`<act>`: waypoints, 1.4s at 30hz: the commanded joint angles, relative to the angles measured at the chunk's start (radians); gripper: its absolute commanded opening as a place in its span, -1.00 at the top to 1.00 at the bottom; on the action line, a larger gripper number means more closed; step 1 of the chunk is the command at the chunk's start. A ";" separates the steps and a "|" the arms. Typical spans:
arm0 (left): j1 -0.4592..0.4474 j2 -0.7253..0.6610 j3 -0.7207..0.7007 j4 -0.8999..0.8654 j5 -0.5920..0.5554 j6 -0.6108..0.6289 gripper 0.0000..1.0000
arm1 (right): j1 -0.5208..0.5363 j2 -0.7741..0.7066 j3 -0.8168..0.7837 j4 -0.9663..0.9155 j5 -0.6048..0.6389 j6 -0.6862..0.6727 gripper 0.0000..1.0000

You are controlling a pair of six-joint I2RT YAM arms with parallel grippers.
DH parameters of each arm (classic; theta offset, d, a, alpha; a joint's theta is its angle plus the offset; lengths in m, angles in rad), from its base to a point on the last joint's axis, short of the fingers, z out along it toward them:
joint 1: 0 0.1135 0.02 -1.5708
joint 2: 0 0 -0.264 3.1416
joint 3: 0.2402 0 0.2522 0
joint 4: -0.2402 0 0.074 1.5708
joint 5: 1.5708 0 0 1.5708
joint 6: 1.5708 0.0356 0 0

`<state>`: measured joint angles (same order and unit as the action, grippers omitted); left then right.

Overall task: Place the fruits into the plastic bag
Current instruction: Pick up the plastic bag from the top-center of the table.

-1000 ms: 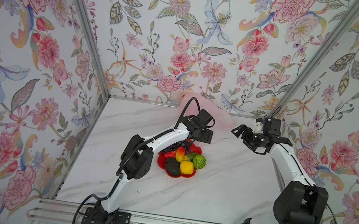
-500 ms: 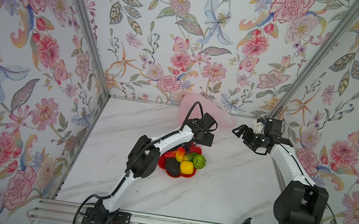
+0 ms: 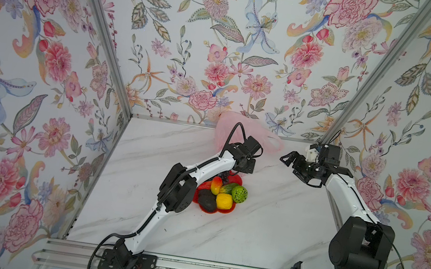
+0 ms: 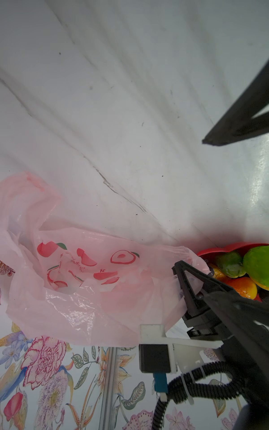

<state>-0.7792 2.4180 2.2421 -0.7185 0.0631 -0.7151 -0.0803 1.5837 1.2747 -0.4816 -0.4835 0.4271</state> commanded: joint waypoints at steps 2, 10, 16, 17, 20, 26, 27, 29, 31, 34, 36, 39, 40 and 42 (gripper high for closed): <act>0.016 0.000 0.028 -0.002 -0.019 0.012 0.91 | -0.004 -0.026 -0.012 0.002 -0.017 -0.008 -0.98; 0.036 -0.151 -0.018 0.027 0.017 0.171 1.00 | -0.006 -0.054 -0.018 0.005 0.000 -0.014 -0.98; 0.065 -0.244 -0.049 -0.053 0.028 0.285 1.00 | 0.005 -0.069 -0.017 0.028 0.103 -0.056 -0.98; 0.069 -0.256 -0.055 -0.067 0.019 0.307 1.00 | 0.008 -0.064 -0.018 0.040 0.120 -0.070 -0.98; 0.078 -0.300 -0.083 -0.097 -0.007 0.348 1.00 | 0.019 -0.033 -0.015 0.073 0.149 -0.090 -0.98; 0.111 -0.386 -0.149 -0.090 0.018 0.362 1.00 | 0.051 0.056 0.015 0.117 0.132 -0.113 -0.98; 0.115 -0.397 -0.159 -0.088 0.021 0.362 1.00 | 0.060 0.070 0.017 0.132 0.106 -0.116 -0.98; 0.124 -0.411 -0.176 -0.083 0.028 0.366 1.00 | 0.086 0.099 0.029 0.140 0.068 -0.124 -0.98; 0.133 -0.420 -0.193 -0.079 0.034 0.368 1.00 | 0.123 0.128 0.041 0.134 0.056 -0.144 -0.98; 0.150 -0.434 -0.218 -0.066 0.054 0.363 1.00 | 0.176 0.175 0.054 0.135 0.036 -0.163 -0.98; 0.163 -0.441 -0.228 -0.063 0.063 0.358 1.00 | 0.206 0.214 0.072 0.126 0.049 -0.171 -0.98; 0.180 -0.448 -0.236 -0.059 0.080 0.349 1.00 | 0.224 0.269 0.091 0.124 0.066 -0.165 -0.98; 0.184 -0.449 -0.239 -0.057 0.086 0.346 1.00 | 0.224 0.284 0.100 0.125 0.069 -0.161 -1.00; 0.188 -0.450 -0.246 -0.053 0.097 0.342 1.00 | 0.224 0.310 0.113 0.124 0.088 -0.146 -0.89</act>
<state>-0.6025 2.0109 2.0140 -0.7765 0.1276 -0.3740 0.1505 1.8637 1.3525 -0.3614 -0.4141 0.2825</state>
